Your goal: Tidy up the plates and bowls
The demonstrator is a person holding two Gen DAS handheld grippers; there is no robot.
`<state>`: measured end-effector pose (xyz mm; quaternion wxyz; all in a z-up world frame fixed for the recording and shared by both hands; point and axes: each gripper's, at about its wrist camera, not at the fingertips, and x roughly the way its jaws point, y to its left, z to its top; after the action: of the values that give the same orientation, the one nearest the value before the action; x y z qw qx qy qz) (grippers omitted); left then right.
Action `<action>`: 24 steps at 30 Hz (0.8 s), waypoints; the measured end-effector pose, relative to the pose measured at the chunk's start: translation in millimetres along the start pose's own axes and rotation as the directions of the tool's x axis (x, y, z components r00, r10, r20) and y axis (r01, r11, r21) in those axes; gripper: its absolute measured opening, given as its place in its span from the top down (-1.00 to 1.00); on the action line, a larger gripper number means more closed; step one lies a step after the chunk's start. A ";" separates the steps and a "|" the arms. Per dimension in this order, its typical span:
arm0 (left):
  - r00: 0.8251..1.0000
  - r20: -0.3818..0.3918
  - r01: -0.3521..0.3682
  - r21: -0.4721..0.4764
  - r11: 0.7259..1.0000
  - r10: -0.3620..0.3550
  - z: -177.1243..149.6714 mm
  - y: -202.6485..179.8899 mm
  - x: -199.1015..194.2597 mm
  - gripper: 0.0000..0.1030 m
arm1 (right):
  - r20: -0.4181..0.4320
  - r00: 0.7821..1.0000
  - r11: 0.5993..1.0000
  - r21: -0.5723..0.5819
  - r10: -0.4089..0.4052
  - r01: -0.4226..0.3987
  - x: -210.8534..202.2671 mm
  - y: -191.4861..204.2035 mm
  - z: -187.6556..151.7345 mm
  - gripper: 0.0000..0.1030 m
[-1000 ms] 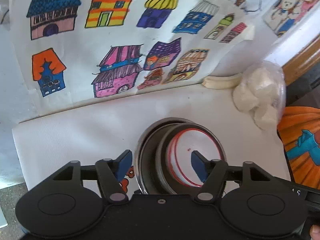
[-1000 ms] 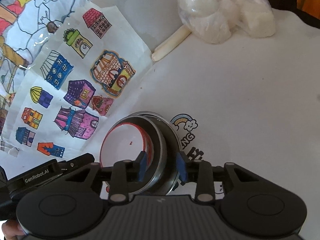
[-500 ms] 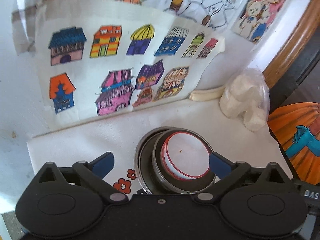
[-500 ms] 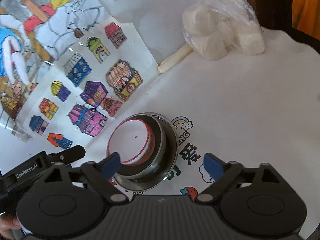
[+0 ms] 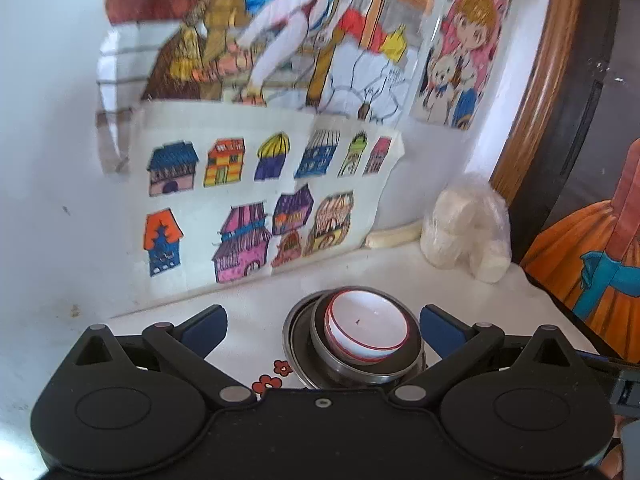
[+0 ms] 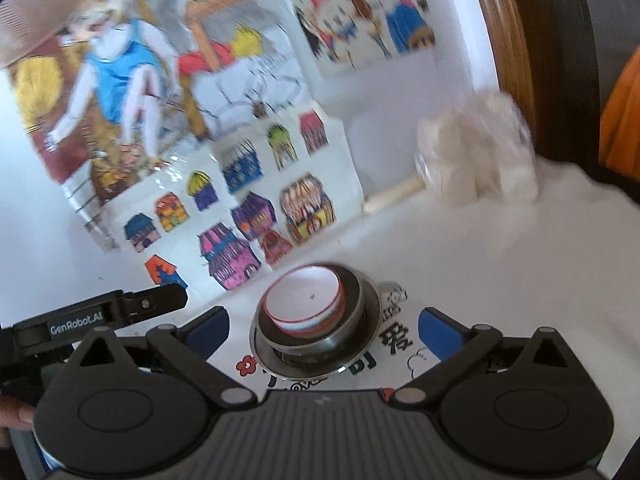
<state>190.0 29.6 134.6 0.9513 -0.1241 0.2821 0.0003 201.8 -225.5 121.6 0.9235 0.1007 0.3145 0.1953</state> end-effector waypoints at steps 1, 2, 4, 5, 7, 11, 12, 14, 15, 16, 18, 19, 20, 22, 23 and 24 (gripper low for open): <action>1.000 0.016 0.000 0.002 1.000 0.000 -2.7 -0.6 -5.8 -0.98 | 0.019 1.000 1.000 -0.011 -0.001 0.002 -5.7 2.0 -2.8 -0.99; 1.000 0.029 0.000 0.004 1.000 0.000 -5.0 -1.2 -10.9 -0.98 | 0.035 0.999 1.000 -0.021 -0.004 0.004 -10.8 3.8 -5.8 -0.99; 0.999 0.051 0.000 0.009 1.000 0.000 -10.1 -2.2 -19.8 -0.98 | 0.065 0.998 0.999 -0.041 -0.007 0.010 -21.1 7.2 -12.7 -0.99; 0.998 0.063 -0.003 0.014 1.000 0.002 -13.5 -2.4 -24.7 -0.98 | 0.077 0.997 0.999 -0.049 -0.008 0.011 -25.2 8.6 -16.2 -0.99; 0.997 0.077 -0.007 0.027 1.000 0.005 -19.4 -2.7 -31.9 -0.98 | 0.095 0.995 0.998 -0.062 -0.010 0.016 -33.0 10.6 -24.0 -0.99; 0.996 0.087 -0.005 0.031 1.000 0.002 -34.2 -0.3 -44.6 -0.98 | 0.112 0.994 0.998 -0.068 -0.009 0.017 -44.0 12.0 -38.7 -1.00; 0.996 0.088 -0.005 0.031 1.000 0.002 -38.4 0.3 -47.6 -0.98 | 0.116 0.993 0.998 -0.068 -0.010 0.018 -46.5 12.0 -42.4 -1.00; 0.996 0.090 -0.009 0.031 0.999 0.006 -46.3 1.9 -51.9 -0.98 | 0.121 0.993 0.997 -0.072 -0.012 0.021 -51.3 11.8 -50.6 -1.00; 0.996 0.092 -0.010 0.033 0.999 0.007 -50.8 2.6 -54.1 -0.98 | 0.122 0.992 0.997 -0.075 -0.014 0.023 -53.4 11.8 -54.4 -1.00; 0.996 0.094 -0.011 0.035 0.999 0.008 -55.4 3.4 -56.3 -0.98 | 0.124 0.992 0.997 -0.077 -0.016 0.026 -55.4 11.4 -58.9 -1.00; 0.995 0.101 -0.017 0.036 0.999 0.013 -65.4 4.8 -60.2 -0.98 | 0.129 0.992 0.996 -0.080 -0.017 0.028 -58.9 10.4 -67.3 -1.00; 0.995 0.101 -0.019 0.037 0.999 0.015 -70.4 5.5 -61.4 -0.98 | 0.133 0.991 0.996 -0.083 -0.019 0.031 -60.7 10.1 -72.2 -1.00; 0.995 0.098 -0.018 0.037 0.999 0.014 -75.1 6.4 -61.8 -0.98 | 0.138 0.990 0.996 -0.083 -0.022 0.033 -62.2 9.4 -76.9 -1.00; 0.996 0.090 -0.017 0.038 0.999 0.013 -85.4 7.6 -62.4 -0.98 | 0.144 0.989 0.996 -0.081 -0.026 0.038 -63.8 8.4 -86.2 -1.00; 0.996 0.087 -0.017 0.042 0.999 0.014 -91.1 8.2 -62.7 -0.98 | 0.147 0.989 0.996 -0.081 -0.028 0.040 -64.3 7.9 -91.2 -1.00; 0.996 0.085 -0.018 0.045 0.999 0.014 -95.5 8.7 -62.9 -0.98 | 0.151 0.988 0.996 -0.080 -0.031 0.044 -64.8 7.3 -96.0 -1.00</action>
<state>85.2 19.8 89.0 0.9650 -0.0998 0.2424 0.0068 93.1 -240.3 83.9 0.9513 0.0705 0.2379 0.1828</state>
